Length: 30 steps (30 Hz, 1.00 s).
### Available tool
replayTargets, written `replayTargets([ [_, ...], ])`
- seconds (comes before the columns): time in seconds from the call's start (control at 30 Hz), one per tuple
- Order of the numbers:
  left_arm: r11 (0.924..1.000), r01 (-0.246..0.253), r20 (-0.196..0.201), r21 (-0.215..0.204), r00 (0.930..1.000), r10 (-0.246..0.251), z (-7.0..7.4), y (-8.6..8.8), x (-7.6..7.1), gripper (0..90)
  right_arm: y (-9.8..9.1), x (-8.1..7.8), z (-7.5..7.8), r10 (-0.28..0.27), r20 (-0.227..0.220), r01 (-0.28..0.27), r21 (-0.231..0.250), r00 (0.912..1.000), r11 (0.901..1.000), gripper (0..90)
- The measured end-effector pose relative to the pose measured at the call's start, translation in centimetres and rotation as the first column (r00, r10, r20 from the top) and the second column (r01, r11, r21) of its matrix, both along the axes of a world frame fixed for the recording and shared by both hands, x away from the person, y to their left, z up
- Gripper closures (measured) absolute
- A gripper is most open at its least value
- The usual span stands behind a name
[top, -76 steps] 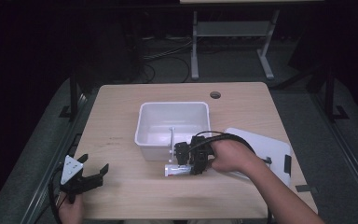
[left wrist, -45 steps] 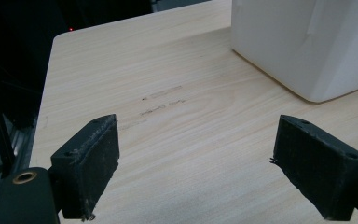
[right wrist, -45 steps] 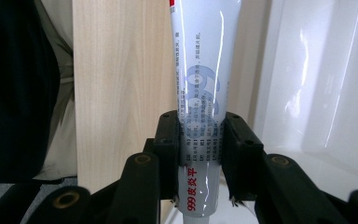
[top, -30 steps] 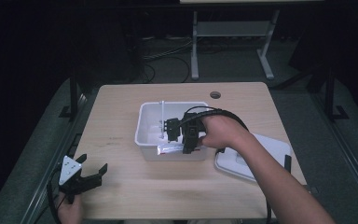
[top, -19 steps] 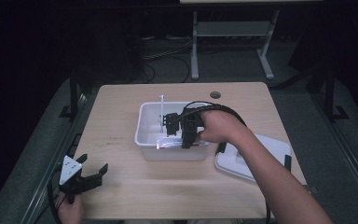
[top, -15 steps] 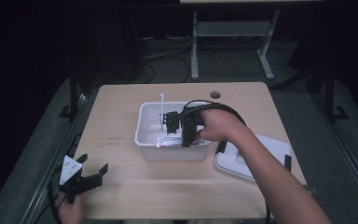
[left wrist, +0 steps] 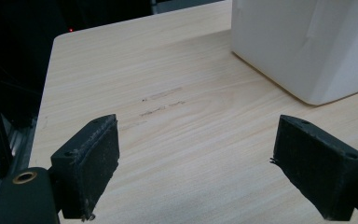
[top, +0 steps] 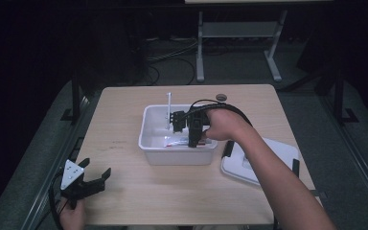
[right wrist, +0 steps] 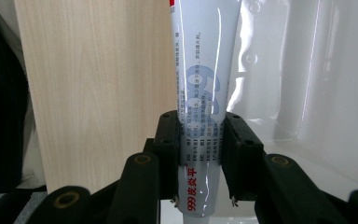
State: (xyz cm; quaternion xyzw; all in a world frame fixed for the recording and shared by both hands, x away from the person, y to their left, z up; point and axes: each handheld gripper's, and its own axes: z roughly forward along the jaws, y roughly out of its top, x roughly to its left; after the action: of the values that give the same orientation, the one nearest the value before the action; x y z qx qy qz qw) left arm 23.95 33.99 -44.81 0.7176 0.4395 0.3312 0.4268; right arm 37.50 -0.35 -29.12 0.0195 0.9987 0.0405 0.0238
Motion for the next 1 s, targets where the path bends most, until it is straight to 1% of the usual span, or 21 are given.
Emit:
replayTargets([
  [0.03, 1.0, -0.001, 0.001, -0.001, 1.0, 0.001, 0.0, 0.0, 0.0, 13.8, 0.0, 0.1, -0.1, 0.005, 0.0, -0.005, 0.0, 1.0, 1.0, 69.0],
  [0.13, 1.0, -0.001, 0.001, 0.001, 1.0, 0.001, 0.0, 0.0, 0.0, 13.8, 0.1, 0.4, -0.3, -0.003, 0.002, 0.003, 0.002, 1.0, 1.0, 69.0],
  [0.27, 1.0, -0.003, 0.003, -0.001, 1.0, 0.003, 0.0, 0.1, 0.0, 13.7, 0.1, 0.9, -0.8, -0.012, -0.009, 0.012, -0.005, 0.9999, 0.9999, 69.0],
  [0.33, 1.0, -0.003, 0.002, -0.001, 1.0, 0.003, 0.0, 0.1, 0.0, 13.7, 0.0, 1.0, -1.0, -0.014, -0.009, 0.014, -0.001, 0.9999, 0.9999, 69.0],
  [0.6, 1.0, -0.001, 0.003, -0.001, 1.0, 0.001, 0.0, 0.0, 0.0, 13.7, -0.1, 1.6, -1.5, -0.03, -0.016, 0.03, -0.005, 0.9994, 0.9995, 69.0],
  [0.67, 1.0, -0.002, 0.004, -0.001, 1.0, 0.002, 0.0, 0.0, 0.0, 13.8, 0.0, 1.7, -1.7, -0.025, -0.015, 0.025, -0.004, 0.9996, 0.9997, 69.0],
  [0.77, 1.0, -0.001, 0.005, -0.003, 1.0, 0.001, 0.0, 0.0, 0.0, 13.7, 0.0, 1.9, -2.1, -0.021, -0.022, 0.021, -0.002, 0.9995, 0.9998, 69.0],
  [1.0, 1.0, 0.002, 0.003, 0.005, 1.0, -0.002, 0.0, -0.1, 0.0, 13.8, 0.1, 2.4, -2.7, -0.036, -0.035, 0.036, 0.001, 0.9987, 0.9994, 68.9],
])
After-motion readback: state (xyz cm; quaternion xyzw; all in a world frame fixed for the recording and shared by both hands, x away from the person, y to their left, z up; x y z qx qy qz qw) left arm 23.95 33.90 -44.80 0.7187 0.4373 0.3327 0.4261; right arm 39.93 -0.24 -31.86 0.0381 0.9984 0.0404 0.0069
